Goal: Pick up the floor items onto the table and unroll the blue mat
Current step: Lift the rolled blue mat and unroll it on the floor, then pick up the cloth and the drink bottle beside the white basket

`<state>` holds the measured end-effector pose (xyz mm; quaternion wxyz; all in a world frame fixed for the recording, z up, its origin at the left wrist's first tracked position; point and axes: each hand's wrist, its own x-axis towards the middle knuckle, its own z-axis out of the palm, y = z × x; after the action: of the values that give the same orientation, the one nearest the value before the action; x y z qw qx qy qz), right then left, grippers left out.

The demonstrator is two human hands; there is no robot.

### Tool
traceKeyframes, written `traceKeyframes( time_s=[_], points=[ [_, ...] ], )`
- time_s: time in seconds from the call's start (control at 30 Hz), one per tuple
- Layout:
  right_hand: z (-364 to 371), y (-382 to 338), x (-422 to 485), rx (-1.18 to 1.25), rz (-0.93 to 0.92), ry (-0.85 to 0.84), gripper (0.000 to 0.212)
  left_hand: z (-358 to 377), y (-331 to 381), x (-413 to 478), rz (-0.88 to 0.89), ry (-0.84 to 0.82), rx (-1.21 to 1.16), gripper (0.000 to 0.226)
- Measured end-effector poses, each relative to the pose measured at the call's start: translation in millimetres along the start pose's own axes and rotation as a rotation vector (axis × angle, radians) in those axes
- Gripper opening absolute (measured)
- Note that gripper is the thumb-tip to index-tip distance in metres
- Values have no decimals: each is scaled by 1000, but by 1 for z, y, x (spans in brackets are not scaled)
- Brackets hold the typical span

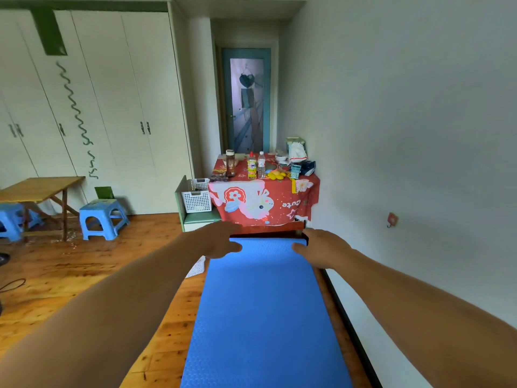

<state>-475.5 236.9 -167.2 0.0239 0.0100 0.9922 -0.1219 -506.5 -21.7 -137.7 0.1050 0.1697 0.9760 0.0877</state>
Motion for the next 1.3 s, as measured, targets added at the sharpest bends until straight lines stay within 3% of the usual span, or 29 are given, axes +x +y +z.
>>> traceKeyframes(
  time_s=[0.3,0.57,1.3],
  points=[
    [-39,5,-9,102,-42,108,59,-31,24,0,57,47,-41,63],
    [-29,-21,-10,48,-41,36,72,-28,-15,-28,-42,101,-33,65],
    [40,-319,-28,36,-99,14,71,-61,-281,-167,-92,103,-4,70]
  ],
)
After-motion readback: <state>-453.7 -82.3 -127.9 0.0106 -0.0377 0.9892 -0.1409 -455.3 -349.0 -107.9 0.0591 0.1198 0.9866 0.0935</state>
